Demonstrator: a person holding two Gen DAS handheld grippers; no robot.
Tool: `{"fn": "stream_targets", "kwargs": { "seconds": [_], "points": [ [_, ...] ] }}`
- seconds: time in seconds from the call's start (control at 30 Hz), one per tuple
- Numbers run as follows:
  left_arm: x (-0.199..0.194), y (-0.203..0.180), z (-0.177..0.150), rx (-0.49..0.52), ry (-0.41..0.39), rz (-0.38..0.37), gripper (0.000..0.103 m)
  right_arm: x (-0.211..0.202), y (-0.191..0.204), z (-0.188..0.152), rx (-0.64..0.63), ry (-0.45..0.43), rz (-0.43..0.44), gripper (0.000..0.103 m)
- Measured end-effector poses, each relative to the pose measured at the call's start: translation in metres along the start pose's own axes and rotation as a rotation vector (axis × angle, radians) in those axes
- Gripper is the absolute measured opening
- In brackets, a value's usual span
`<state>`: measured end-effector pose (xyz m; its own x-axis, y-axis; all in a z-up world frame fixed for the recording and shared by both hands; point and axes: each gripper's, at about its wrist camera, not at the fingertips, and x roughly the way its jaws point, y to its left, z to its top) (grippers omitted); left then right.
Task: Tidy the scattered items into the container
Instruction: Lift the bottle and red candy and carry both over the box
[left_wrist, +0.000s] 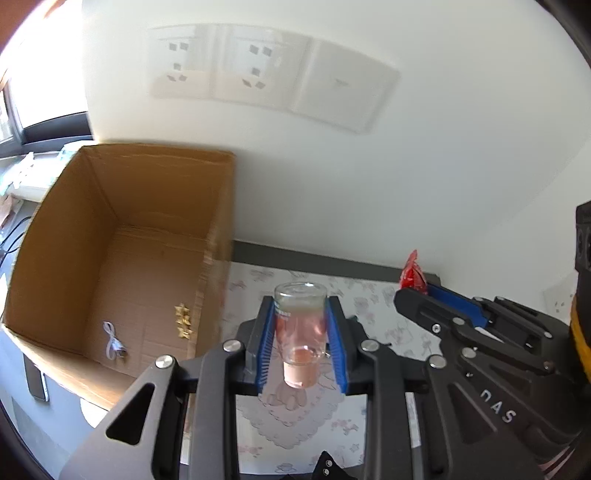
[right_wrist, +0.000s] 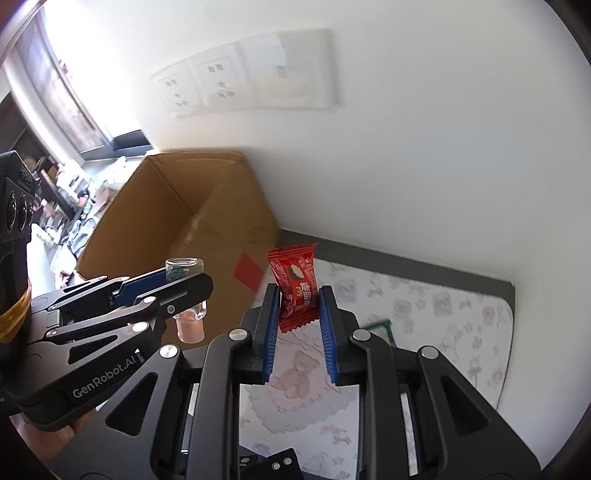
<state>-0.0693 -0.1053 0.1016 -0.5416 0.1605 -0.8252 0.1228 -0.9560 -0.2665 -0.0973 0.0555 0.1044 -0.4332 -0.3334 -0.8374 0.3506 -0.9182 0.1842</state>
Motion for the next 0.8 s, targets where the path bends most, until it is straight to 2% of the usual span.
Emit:
{"fn": "stream_targets", "kwargs": {
  "seconds": [0.37,0.8],
  "points": [
    [-0.019,0.071,0.018,-0.098,-0.045,0.069,0.027,0.024,0.068,0.029,-0.109,-0.003,0.067,0.022],
    [-0.025,0.151,0.018,-0.192,-0.026,0.132,0.027,0.065,0.143,0.048,-0.194,0.034,0.138,0.022]
  ]
}}
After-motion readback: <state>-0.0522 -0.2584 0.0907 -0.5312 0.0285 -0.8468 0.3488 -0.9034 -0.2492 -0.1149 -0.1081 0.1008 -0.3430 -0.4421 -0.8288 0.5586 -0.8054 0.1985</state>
